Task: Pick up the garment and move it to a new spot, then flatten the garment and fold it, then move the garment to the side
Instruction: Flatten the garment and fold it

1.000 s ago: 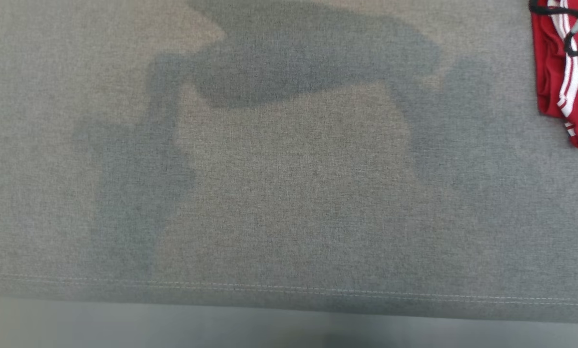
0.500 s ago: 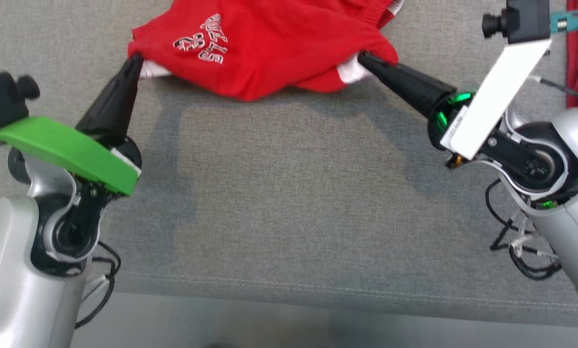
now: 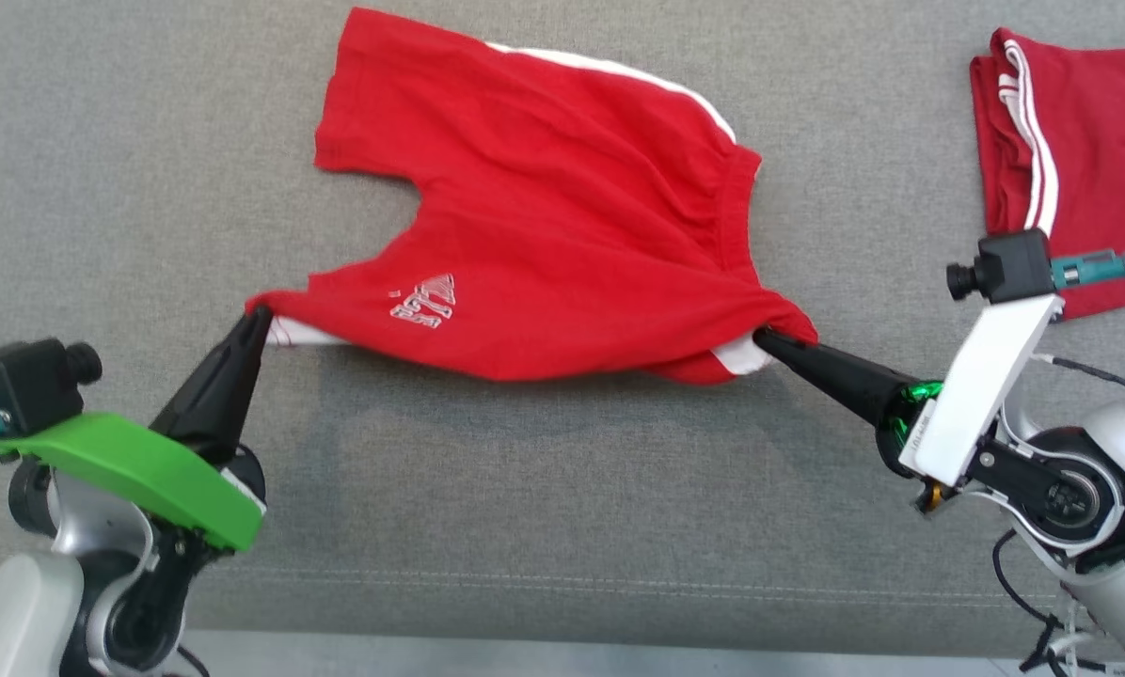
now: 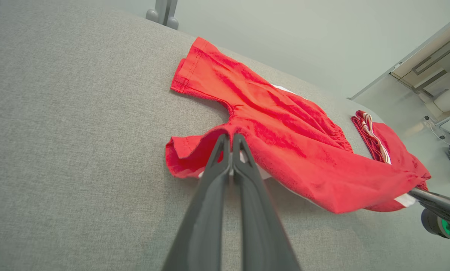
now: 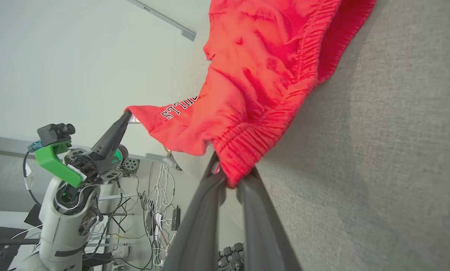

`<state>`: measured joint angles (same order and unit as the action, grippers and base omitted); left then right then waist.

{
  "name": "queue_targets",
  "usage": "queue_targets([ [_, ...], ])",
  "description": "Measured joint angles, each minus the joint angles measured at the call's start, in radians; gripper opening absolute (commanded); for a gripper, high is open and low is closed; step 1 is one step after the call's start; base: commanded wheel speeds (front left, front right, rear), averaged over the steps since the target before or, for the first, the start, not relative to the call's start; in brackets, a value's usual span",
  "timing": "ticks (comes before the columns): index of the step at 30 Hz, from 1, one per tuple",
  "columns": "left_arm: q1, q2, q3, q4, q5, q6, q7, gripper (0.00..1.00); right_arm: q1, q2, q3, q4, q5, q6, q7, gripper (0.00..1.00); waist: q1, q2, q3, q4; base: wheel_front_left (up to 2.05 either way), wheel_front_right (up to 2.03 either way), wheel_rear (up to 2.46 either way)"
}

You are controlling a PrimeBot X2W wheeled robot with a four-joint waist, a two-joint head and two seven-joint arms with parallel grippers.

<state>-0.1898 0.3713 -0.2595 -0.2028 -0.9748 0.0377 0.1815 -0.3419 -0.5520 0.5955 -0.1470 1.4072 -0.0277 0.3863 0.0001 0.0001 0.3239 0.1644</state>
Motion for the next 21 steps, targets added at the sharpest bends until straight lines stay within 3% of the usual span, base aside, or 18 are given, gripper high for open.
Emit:
queue_targets([
  [9, 0.219, 0.004, -0.063, -0.100, 0.009, 0.040, 0.030, 0.00, 0.167, -0.056, -0.013, -0.039, 0.017, -0.018, -0.034, 0.00, -0.0001, 0.0000, -0.100, -0.014, 0.00, 0.00, 0.00],
  [21, 0.391, 0.031, -0.027, -0.177, 0.060, 0.068, 0.002, 0.00, 0.312, -0.141, 0.057, -0.079, -0.015, -0.018, -0.025, 0.00, -0.0001, 0.0000, -0.104, -0.008, 0.00, 0.00, 0.00],
])
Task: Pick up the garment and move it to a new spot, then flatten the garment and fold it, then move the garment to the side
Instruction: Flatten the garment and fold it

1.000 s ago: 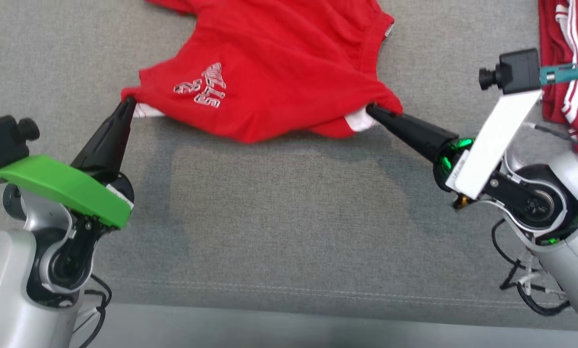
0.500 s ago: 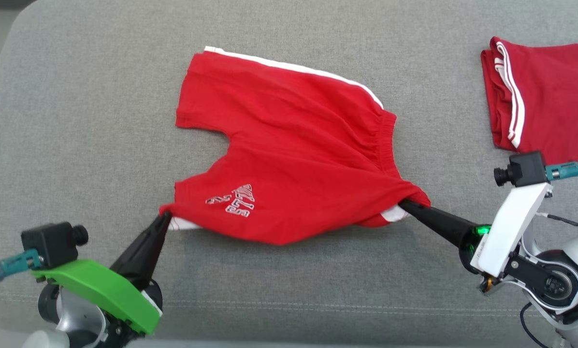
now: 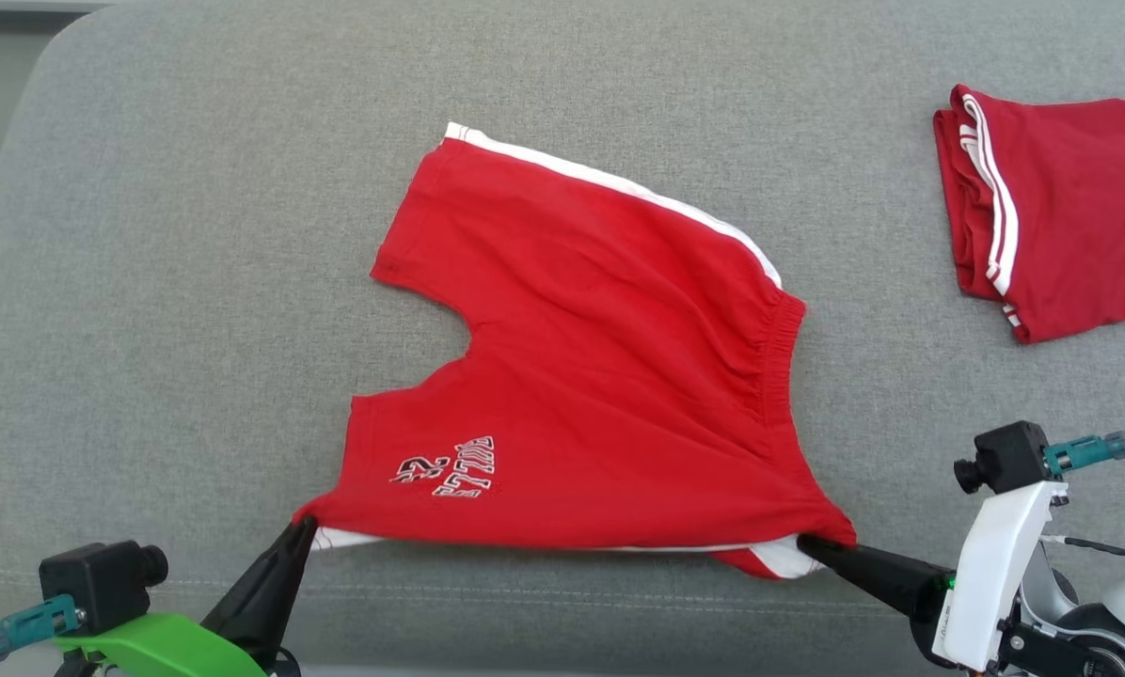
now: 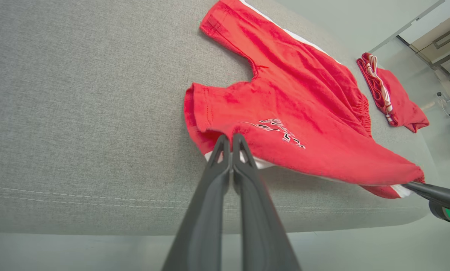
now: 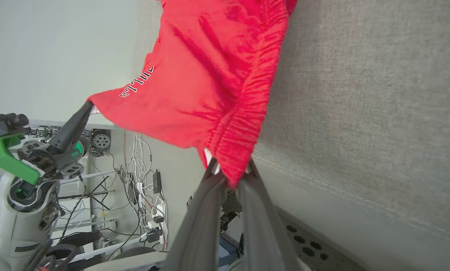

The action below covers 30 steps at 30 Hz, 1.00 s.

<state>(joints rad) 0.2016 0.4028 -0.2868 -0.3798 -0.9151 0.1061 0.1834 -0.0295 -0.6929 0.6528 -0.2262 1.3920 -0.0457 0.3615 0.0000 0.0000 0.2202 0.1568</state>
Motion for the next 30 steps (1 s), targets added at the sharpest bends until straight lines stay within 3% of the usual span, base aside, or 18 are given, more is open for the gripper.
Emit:
queue_targets([
  [6, 0.043, 0.014, 0.004, 0.012, 0.014, 0.000, -0.013, 0.00, 0.004, -0.043, 0.038, -0.002, -0.112, 0.000, -0.006, 0.00, 0.0000, 0.0000, 0.014, -0.002, 0.00, 0.00, 0.00],
  [13, 0.044, -0.014, -0.024, 0.103, 0.016, 0.000, -0.036, 0.00, 0.000, -0.044, 0.092, 0.013, -0.191, 0.003, 0.000, 0.00, 0.0000, 0.0000, 0.021, -0.017, 0.00, 0.00, 0.00],
  [14, 0.044, -0.020, -0.033, 0.115, 0.017, 0.000, -0.037, 0.00, -0.002, -0.041, 0.098, 0.013, -0.198, 0.005, 0.000, 0.08, 0.0000, 0.0000, 0.020, -0.020, 0.00, 0.00, 0.00],
  [17, 0.042, -0.053, -0.059, 0.152, 0.015, -0.002, -0.045, 0.00, -0.005, -0.034, 0.109, 0.013, -0.239, 0.005, 0.000, 1.00, 0.0000, 0.0000, 0.020, -0.027, 0.00, 0.00, 0.00],
  [30, 0.033, -0.088, -0.080, 0.299, 0.046, -0.011, -0.088, 0.00, -0.008, -0.043, 0.151, 0.049, -0.351, -0.007, -0.026, 1.00, 0.0000, 0.0000, 0.000, -0.035, 0.00, 0.00, 0.00],
])
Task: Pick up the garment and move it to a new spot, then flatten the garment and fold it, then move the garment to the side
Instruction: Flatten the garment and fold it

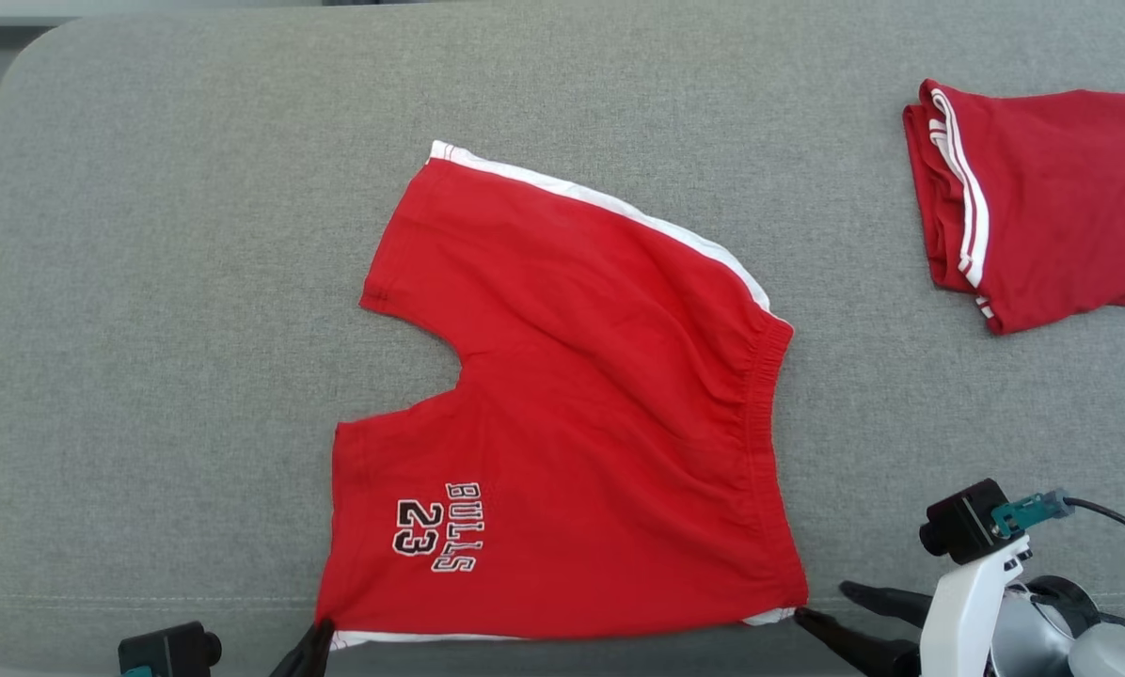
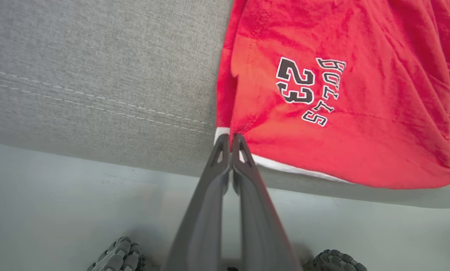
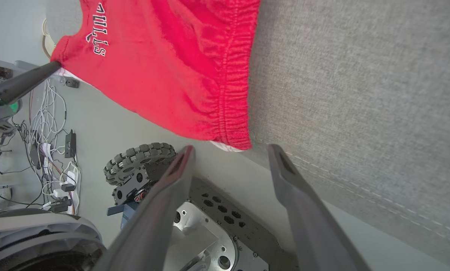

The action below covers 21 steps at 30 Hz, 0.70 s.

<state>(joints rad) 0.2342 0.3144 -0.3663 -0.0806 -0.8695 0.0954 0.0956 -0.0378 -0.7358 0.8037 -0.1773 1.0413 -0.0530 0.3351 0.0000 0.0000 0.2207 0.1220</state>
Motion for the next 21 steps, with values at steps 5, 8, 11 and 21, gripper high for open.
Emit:
queue_targets([
  [5, 0.001, 0.000, 0.008, 0.038, 0.003, 0.000, -0.016, 0.78, 0.014, 0.007, -0.015, 0.017, -0.056, -0.021, -0.076, 1.00, 0.0000, 0.0000, -0.022, 0.001, 0.00, 0.00, 0.00],
  [8, 0.008, -0.008, 0.021, 0.045, 0.002, 0.000, -0.038, 1.00, 0.025, 0.020, -0.040, 0.025, -0.076, -0.030, -0.130, 1.00, 0.0000, 0.0000, -0.037, -0.004, 0.00, 0.00, 0.00],
  [11, 0.012, -0.015, 0.024, 0.058, 0.002, 0.000, -0.046, 1.00, 0.038, 0.021, -0.060, 0.037, -0.104, -0.046, -0.183, 1.00, 0.0000, 0.0000, -0.049, -0.013, 0.00, 0.00, 0.00],
  [21, 0.033, -0.013, 0.044, 0.079, 0.021, 0.000, -0.101, 1.00, 0.093, 0.014, -0.112, 0.052, -0.182, -0.063, -0.314, 1.00, 0.0000, 0.0000, -0.077, -0.057, 0.00, 0.00, 0.00],
])
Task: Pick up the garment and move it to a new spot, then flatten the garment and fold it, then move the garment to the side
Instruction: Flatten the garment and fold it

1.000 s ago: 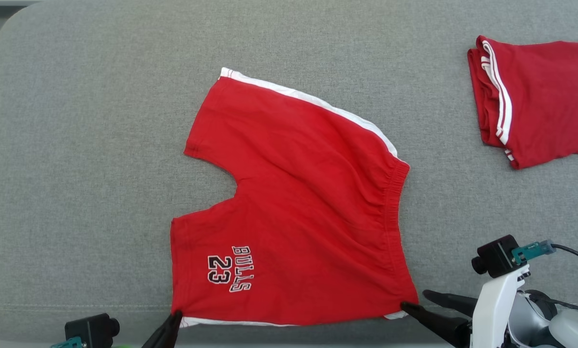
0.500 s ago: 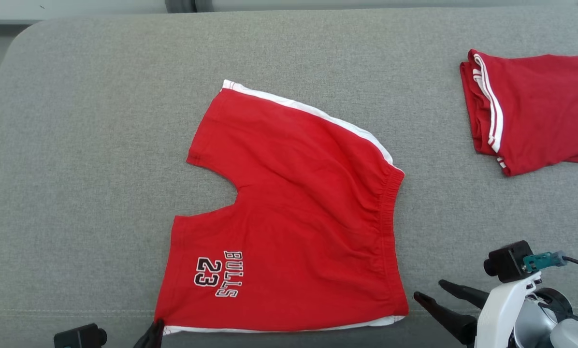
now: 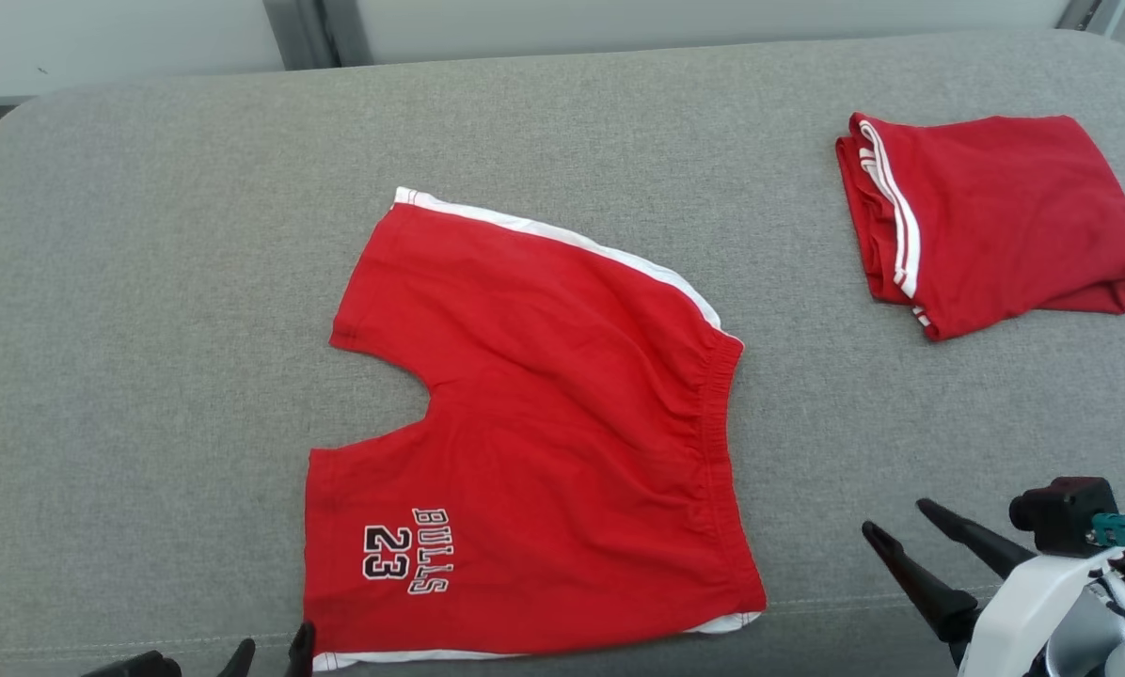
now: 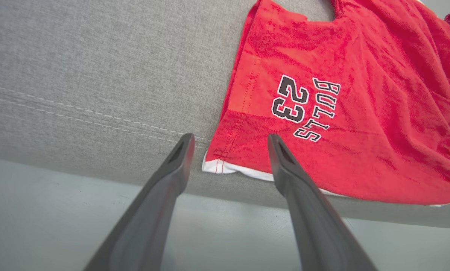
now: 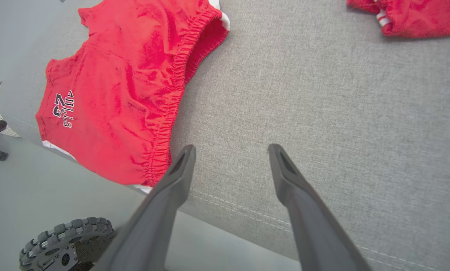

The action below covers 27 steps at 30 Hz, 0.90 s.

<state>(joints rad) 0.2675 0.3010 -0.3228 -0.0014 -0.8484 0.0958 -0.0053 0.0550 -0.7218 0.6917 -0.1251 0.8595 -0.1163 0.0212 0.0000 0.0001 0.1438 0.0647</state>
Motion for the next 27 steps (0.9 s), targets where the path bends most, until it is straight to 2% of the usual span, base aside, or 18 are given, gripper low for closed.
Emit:
queue_targets([
  [3, -0.001, 0.007, 0.016, -0.003, 0.019, 0.000, -0.039, 1.00, 0.006, -0.003, -0.031, 0.004, -0.032, -0.008, -0.060, 1.00, 0.0000, 0.0000, -0.007, -0.013, 0.00, 0.00, 0.00],
  [7, -0.001, 0.028, 0.030, -0.004, 0.073, 0.000, -0.094, 1.00, 0.034, 0.016, -0.073, 0.018, -0.081, -0.009, -0.152, 1.00, 0.0000, 0.0000, -0.022, -0.022, 0.00, 0.00, 0.00],
  [13, 0.000, 0.029, 0.029, -0.015, 0.133, 0.000, -0.166, 1.00, 0.060, 0.060, -0.139, 0.070, -0.158, -0.009, -0.269, 1.00, 0.0000, 0.0000, -0.050, -0.031, 0.00, 0.00, 0.00],
  [19, 0.008, 0.035, 0.020, -0.034, 0.194, 0.000, -0.216, 1.00, 0.126, 0.123, -0.212, 0.138, -0.223, -0.009, -0.273, 1.00, 0.0000, 0.0000, -0.095, -0.038, 0.00, 0.00, 0.00],
  [27, 0.052, 0.035, 0.026, -0.083, 0.257, 0.001, -0.239, 1.00, 0.174, 0.199, -0.301, 0.143, -0.309, -0.009, -0.273, 1.00, 0.0000, 0.0000, -0.153, -0.058, 0.00, 0.00, 0.00],
])
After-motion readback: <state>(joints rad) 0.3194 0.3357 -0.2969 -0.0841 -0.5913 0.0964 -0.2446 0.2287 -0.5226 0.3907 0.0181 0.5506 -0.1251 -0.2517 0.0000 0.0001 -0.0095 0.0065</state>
